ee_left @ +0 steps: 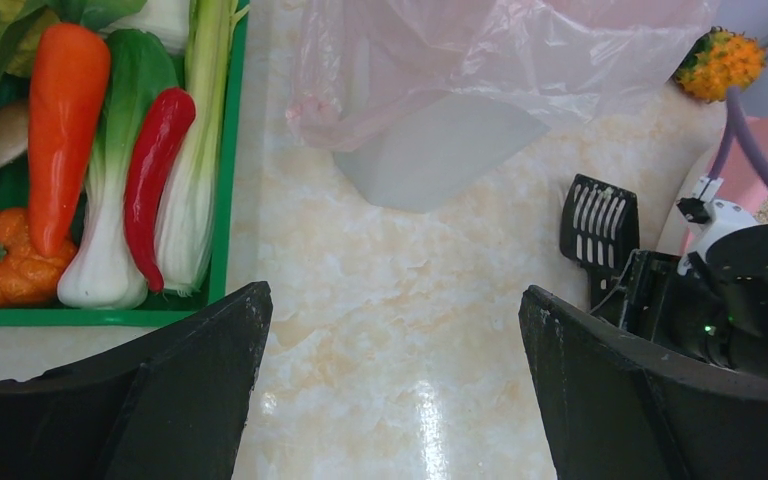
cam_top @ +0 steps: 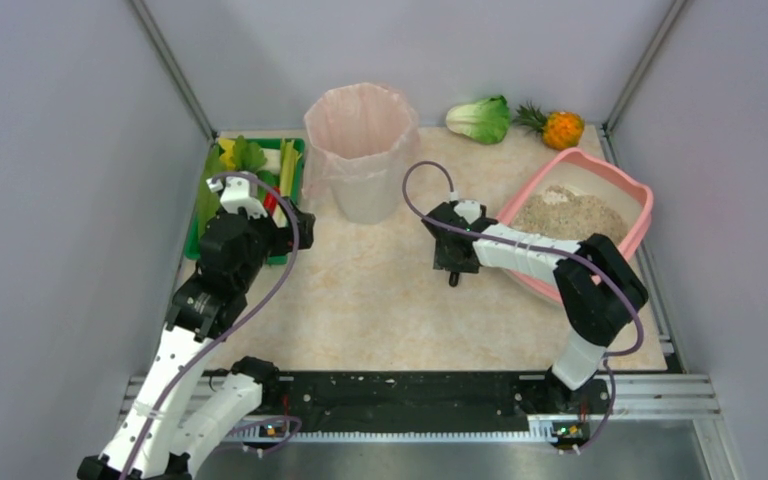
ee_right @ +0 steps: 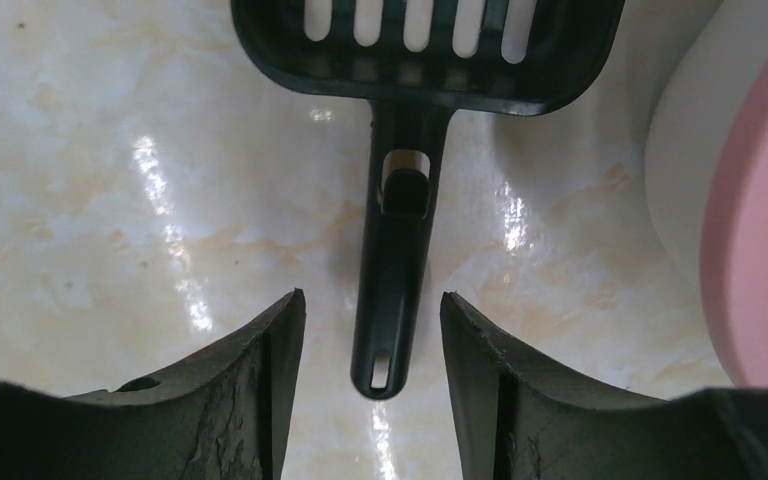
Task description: Clean the litter box
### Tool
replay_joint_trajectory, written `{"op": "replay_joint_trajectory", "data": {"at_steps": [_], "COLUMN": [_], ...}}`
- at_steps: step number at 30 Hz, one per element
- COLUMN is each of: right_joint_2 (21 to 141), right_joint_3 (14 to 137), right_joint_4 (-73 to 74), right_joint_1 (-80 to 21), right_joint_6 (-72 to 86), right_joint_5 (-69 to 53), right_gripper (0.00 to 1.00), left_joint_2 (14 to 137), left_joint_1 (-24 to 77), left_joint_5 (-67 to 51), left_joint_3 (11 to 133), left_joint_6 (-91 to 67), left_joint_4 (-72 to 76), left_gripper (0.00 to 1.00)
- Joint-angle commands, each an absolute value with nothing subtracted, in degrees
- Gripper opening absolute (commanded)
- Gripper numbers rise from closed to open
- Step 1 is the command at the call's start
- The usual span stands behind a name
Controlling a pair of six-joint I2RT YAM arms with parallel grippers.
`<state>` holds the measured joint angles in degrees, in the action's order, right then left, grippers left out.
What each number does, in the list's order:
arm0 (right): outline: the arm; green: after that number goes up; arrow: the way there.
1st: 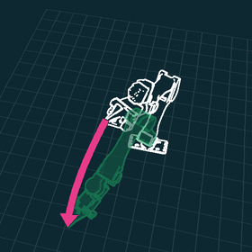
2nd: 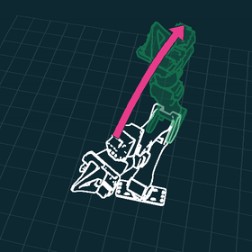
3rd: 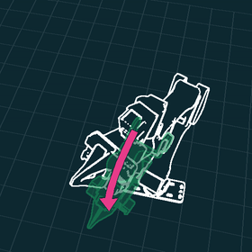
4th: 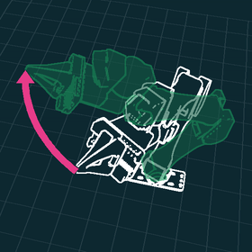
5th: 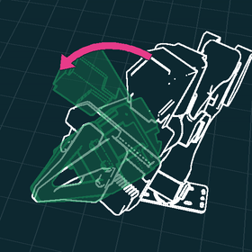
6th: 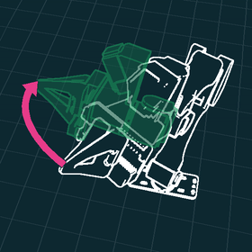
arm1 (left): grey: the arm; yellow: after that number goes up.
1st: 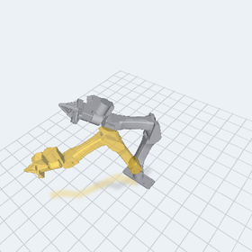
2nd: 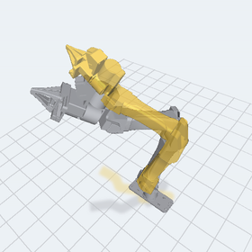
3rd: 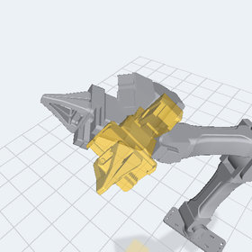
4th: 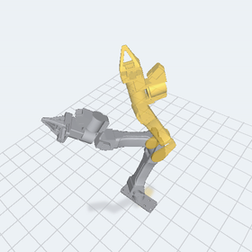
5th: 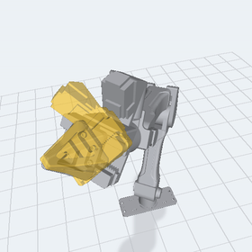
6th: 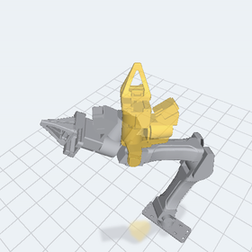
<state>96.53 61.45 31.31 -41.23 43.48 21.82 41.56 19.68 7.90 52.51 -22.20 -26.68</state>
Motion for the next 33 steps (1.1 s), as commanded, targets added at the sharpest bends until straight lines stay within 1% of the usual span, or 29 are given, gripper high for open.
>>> {"op": "replay_joint_trajectory", "data": {"at_steps": [1,5,6,9,11,13,16,17,25,27,33], "right_joint_2": [99.8,101.6,101.7,101.8,100.5,98.0,93.8,91.7,78.5,75.7,70.7], "right_joint_3": [60.9,59.7,59.3,58.7,58.4,58.0,57.8,57.7,56.2,55.8,55.9], "right_joint_4": [27.5,25.5,25.1,24.7,25.0,25.5,26.8,27.2,29.9,30.3,30.8], "right_joint_1": [-41.9,-41.8,-41.9,-41.9,-41.9,-41.9,-42.0,-42.0,-46.1,-48.3,-56.3], "right_joint_6": [44.6,44.6,44.4,43.2,42.1,40.4,37.1,35.7,21.3,18.3,7.2], "right_joint_5": [27.1,26.7,26.7,26.0,25.4,25.0,23.7,22.3,14.2,12.3,7.1], "right_gripper": [0.52,0.49,0.47,0.35,0.22,0.14,0.02,0.00,0.00,0.00,0.00], "left_joint_2": [40.7,40.8,41.0,41.7,42.4,43.3,45.4,46.0,52.7,54.3,58.4], "left_joint_1": [19.8,19.9,19.8,19.8,19.8,19.8,19.9,19.8,19.9,20.1,22.0], "left_joint_5": [8.7,8.2,7.9,6.9,5.9,4.9,2.6,1.8,-9.0,-11.0,-15.6], "left_joint_3": [53.9,53.8,53.8,53.9,54.2,54.3,54.6,54.7,54.8,54.6,53.4], "left_joint_6": [-22.7,-23.2,-23.4,-24.3,-25.1,-25.8,-27.3,-27.9,-34.5,-36.7,-41.4], "left_joint_4": [-26.5,-26.3,-26.1,-25.5,-25.0,-24.3,-22.6,-21.9,-15.5,-14.0,-11.0], "left_gripper": [0.99,0.99,0.99,0.99,0.99,0.99,0.99,0.99,0.97,0.99,0.98]}}
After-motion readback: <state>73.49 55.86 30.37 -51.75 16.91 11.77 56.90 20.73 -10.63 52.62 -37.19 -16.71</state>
